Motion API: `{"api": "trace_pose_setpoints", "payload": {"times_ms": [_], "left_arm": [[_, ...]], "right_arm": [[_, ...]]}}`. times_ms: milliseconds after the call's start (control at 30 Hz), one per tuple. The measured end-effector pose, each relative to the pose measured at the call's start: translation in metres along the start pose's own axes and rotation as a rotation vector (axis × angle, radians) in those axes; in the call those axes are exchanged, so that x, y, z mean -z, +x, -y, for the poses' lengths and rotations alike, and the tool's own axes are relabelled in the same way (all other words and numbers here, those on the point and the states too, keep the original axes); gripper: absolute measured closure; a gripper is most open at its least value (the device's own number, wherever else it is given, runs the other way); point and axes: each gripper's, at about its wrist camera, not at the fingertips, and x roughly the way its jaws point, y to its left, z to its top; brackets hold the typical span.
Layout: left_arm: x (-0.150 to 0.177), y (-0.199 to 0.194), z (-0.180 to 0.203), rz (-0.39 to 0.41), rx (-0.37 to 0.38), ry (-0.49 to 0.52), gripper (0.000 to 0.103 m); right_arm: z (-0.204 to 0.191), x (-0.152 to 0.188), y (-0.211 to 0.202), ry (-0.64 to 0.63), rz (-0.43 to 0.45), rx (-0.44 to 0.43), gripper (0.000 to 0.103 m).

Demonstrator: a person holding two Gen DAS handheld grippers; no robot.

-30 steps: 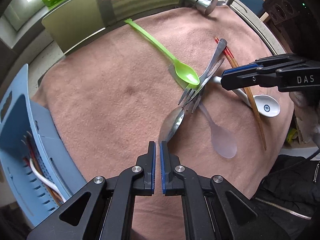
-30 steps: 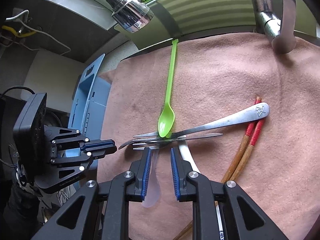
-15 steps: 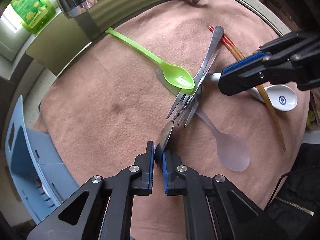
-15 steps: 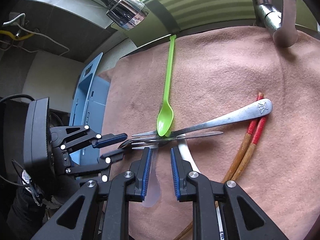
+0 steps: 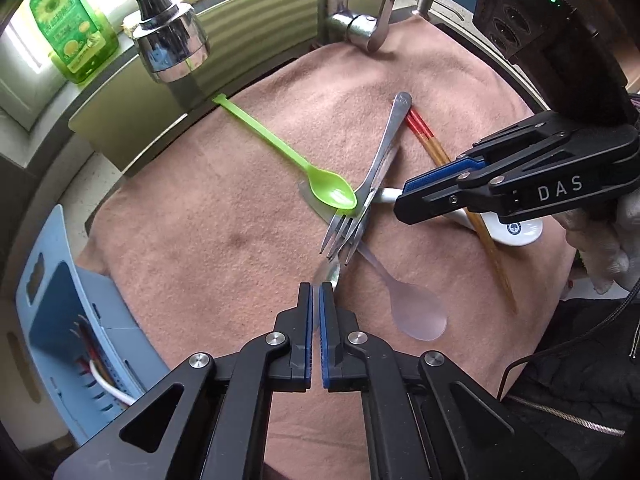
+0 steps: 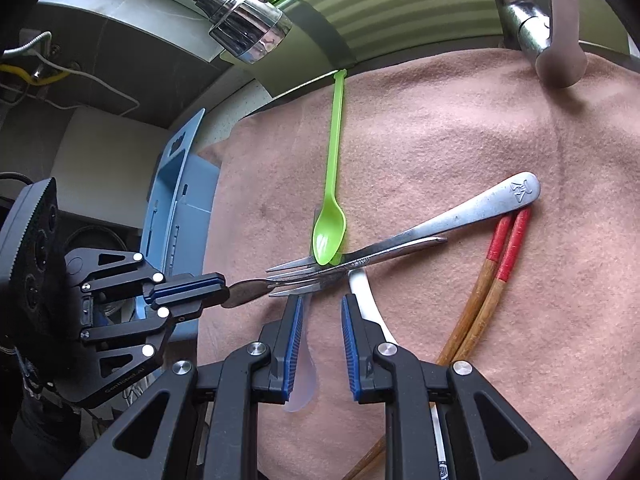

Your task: Organize utensils

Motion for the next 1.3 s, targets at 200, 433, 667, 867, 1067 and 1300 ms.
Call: {"api": "trace_pose_setpoints", "payload": {"times_ms": [200, 433, 667, 867, 1067, 1300], "left_arm": [[0.010, 0.008, -0.019, -0.035, 0.014, -0.059, 0.101], [0.009, 0.014, -0.001, -0.021, 0.011, -0.001, 0.081], [0.010, 0.038, 0.010, -0.046, -0.041, 0.050, 0.077], [0.010, 0.050, 0.003, -0.053, -0.037, 0.024, 0.077], [0.012, 0.050, -0.003, -0.050, -0.009, 0.022, 0.086], [0.010, 0.052, 0.004, -0.051, -0.006, 0.049, 0.089]], "right_arm": [[0.002, -0.001, -0.003, 0.004, 0.011, -0.007, 0.085], [0.020, -0.004, -0.006, 0.143, 0.008, -0.059, 0.082], [0.042, -0.007, -0.010, 0.327, 0.034, -0.103, 0.081], [0.054, -0.008, -0.009, 0.429, 0.040, -0.119, 0.081], [0.065, -0.004, -0.006, 0.480, 0.034, -0.111, 0.080], [0.073, -0.005, 0.001, 0.529, 0.054, -0.118, 0.081]]}}
